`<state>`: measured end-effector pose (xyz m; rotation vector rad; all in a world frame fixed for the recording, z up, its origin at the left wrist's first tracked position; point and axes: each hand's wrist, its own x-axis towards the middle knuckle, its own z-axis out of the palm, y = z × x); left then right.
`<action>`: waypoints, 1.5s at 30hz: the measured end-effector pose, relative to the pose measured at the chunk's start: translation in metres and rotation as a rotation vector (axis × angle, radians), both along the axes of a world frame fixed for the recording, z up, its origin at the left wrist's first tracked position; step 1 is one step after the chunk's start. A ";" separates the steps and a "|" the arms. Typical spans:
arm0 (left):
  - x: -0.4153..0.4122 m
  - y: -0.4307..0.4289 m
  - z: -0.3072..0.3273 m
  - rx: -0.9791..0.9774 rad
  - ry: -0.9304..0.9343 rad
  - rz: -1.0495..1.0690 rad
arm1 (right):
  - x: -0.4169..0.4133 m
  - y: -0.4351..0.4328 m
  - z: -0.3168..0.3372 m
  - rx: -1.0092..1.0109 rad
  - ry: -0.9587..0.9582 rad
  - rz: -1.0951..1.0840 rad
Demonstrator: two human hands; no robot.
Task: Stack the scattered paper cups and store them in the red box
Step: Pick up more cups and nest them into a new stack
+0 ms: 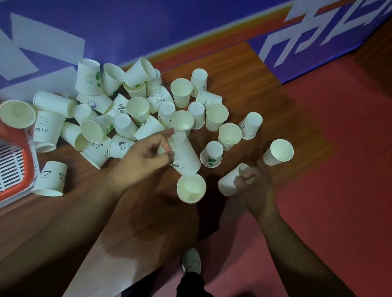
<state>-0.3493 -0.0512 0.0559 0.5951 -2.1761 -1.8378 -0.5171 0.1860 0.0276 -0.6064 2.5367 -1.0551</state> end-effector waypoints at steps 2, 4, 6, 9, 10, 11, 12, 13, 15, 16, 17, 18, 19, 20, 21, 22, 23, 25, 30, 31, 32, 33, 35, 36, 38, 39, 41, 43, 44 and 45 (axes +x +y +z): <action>0.008 0.008 0.004 0.017 0.032 -0.080 | 0.007 -0.004 0.016 -0.069 -0.075 -0.046; 0.012 0.018 0.003 -0.035 0.017 -0.135 | 0.013 -0.007 0.027 -0.165 -0.128 -0.068; 0.015 0.028 -0.002 -0.098 -0.040 -0.169 | 0.019 -0.009 0.037 -0.249 -0.141 -0.090; 0.018 0.035 -0.016 -0.214 -0.099 -0.219 | 0.027 -0.013 0.054 -0.317 -0.133 -0.112; 0.019 0.038 -0.020 -0.261 -0.109 -0.233 | 0.029 -0.013 0.058 -0.321 -0.137 -0.125; 0.019 0.042 -0.022 -0.307 -0.117 -0.243 | 0.031 -0.013 0.062 -0.318 -0.139 -0.134; 0.019 0.045 -0.024 -0.343 -0.128 -0.243 | 0.033 -0.013 0.066 -0.320 -0.143 -0.141; 0.018 0.049 -0.026 -0.367 -0.151 -0.235 | 0.035 -0.013 0.069 -0.327 -0.143 -0.140; 0.017 0.054 -0.030 -0.401 -0.214 -0.207 | 0.040 -0.012 0.072 -0.362 -0.149 -0.116; 0.017 0.056 -0.035 -0.403 -0.242 -0.201 | 0.043 -0.012 0.073 -0.379 -0.158 -0.099; 0.018 0.058 -0.038 -0.391 -0.267 -0.204 | 0.045 -0.011 0.072 -0.388 -0.158 -0.077; 0.019 0.059 -0.042 -0.370 -0.290 -0.208 | 0.047 -0.010 0.072 -0.393 -0.155 -0.047; 0.021 0.060 -0.045 -0.341 -0.309 -0.203 | 0.050 -0.010 0.071 -0.396 -0.150 -0.011; 0.022 0.060 -0.049 -0.306 -0.316 -0.191 | 0.052 -0.010 0.070 -0.398 -0.148 0.026; 0.024 0.059 -0.052 -0.275 -0.318 -0.180 | 0.054 -0.011 0.067 -0.397 -0.151 0.058; 0.026 0.058 -0.055 -0.250 -0.313 -0.177 | 0.056 -0.013 0.063 -0.384 -0.160 0.083; 0.028 0.057 -0.055 -0.235 -0.311 -0.180 | 0.058 -0.016 0.058 -0.362 -0.162 0.107; 0.034 0.053 -0.054 -0.180 -0.307 -0.142 | 0.063 -0.022 0.046 -0.314 -0.169 0.168; 0.055 0.029 -0.058 -0.085 -0.348 0.138 | 0.074 -0.040 0.023 -0.086 -0.218 0.321; 0.057 0.025 -0.058 -0.085 -0.359 0.152 | 0.077 -0.043 0.020 -0.029 -0.193 0.366; 0.057 0.020 -0.057 -0.079 -0.368 0.158 | 0.079 -0.045 0.016 0.015 -0.145 0.412; 0.055 0.017 -0.054 -0.084 -0.374 0.165 | 0.081 -0.046 0.012 0.049 -0.082 0.464; 0.047 0.010 -0.048 -0.119 -0.365 0.179 | 0.085 -0.046 0.007 0.123 0.009 0.563; 0.041 0.006 -0.045 -0.150 -0.357 0.178 | 0.086 -0.046 0.004 0.148 0.041 0.597; 0.027 -0.001 -0.040 -0.251 -0.354 0.186 | 0.088 -0.044 0.002 0.149 0.087 0.627; 0.019 -0.006 -0.039 -0.311 -0.368 0.198 | 0.087 -0.044 0.002 0.126 0.097 0.612; 0.005 -0.016 -0.040 -0.418 -0.422 0.218 | 0.078 -0.046 0.001 0.056 0.088 0.511; -0.008 -0.027 -0.044 -0.494 -0.497 0.236 | 0.062 -0.052 -0.001 0.042 0.077 0.373; -0.014 -0.032 -0.047 -0.523 -0.545 0.243 | 0.052 -0.055 -0.004 0.070 0.102 0.314; -0.019 -0.037 -0.050 -0.558 -0.593 0.249 | 0.042 -0.059 -0.008 0.108 0.145 0.274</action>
